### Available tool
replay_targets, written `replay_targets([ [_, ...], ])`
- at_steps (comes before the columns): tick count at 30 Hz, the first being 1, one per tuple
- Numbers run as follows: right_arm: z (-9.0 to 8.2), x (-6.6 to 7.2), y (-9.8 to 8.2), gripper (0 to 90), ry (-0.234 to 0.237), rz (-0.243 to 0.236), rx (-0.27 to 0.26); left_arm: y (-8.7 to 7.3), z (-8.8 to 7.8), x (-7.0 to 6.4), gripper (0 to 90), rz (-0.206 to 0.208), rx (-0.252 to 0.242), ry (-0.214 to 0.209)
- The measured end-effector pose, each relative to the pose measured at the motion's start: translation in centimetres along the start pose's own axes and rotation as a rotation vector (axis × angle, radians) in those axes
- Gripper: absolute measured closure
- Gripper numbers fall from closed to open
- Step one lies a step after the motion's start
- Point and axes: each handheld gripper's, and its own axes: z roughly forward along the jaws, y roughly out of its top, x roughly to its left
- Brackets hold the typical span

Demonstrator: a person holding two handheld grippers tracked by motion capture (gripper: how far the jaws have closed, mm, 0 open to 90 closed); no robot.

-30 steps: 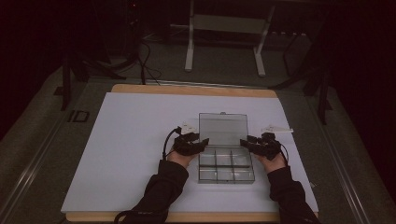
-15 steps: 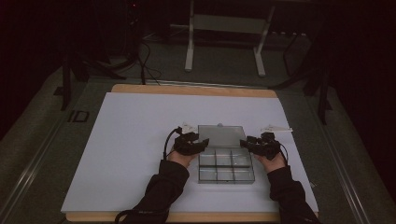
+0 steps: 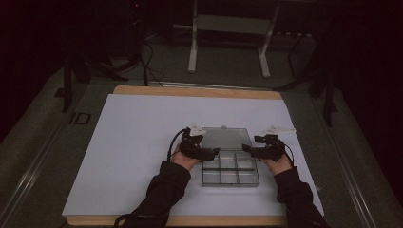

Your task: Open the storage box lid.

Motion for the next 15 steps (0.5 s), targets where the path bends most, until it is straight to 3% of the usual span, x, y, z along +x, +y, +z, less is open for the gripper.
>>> replay_targets([
  [6,-0.2,0.4,0.2,18.3,0.005,-0.047,-0.005,0.1,-0.6,-0.5,2.8,0.027,-0.009,-0.015],
  [8,-0.3,0.9,0.3,16.6,-0.011,-0.092,0.021,0.0,-0.7,-0.5,2.8,0.029,0.006,-0.026],
  [10,-0.4,1.1,0.3,16.7,-0.015,-0.105,0.026,0.0,-1.0,-0.6,2.8,0.028,0.007,-0.035],
  [15,-1.0,1.0,0.3,17.0,-0.014,-0.097,0.020,-0.2,-1.8,-0.5,2.9,0.026,0.004,-0.037],
])
